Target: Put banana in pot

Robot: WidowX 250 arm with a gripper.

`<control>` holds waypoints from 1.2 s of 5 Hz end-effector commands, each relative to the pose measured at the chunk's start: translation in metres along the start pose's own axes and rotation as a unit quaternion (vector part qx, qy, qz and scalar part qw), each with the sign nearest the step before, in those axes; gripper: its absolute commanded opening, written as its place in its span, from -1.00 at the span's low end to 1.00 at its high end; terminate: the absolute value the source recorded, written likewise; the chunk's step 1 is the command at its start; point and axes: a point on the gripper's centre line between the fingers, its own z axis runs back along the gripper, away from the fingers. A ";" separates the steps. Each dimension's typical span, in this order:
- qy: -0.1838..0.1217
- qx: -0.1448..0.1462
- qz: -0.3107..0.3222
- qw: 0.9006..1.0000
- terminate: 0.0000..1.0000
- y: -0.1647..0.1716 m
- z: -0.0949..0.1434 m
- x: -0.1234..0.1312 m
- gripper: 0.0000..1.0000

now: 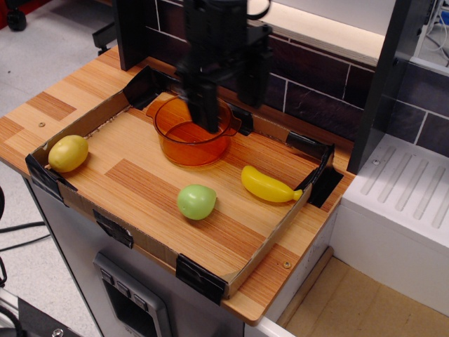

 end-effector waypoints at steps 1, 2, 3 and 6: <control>-0.015 -0.030 0.102 0.994 -1.00 -0.020 -0.023 -0.005 1.00; -0.019 -0.019 0.119 0.993 -1.00 -0.027 -0.041 -0.014 1.00; -0.040 -0.035 0.119 0.992 -1.00 -0.032 -0.054 -0.019 1.00; -0.061 -0.013 0.092 0.994 -1.00 -0.030 -0.088 -0.025 -1.00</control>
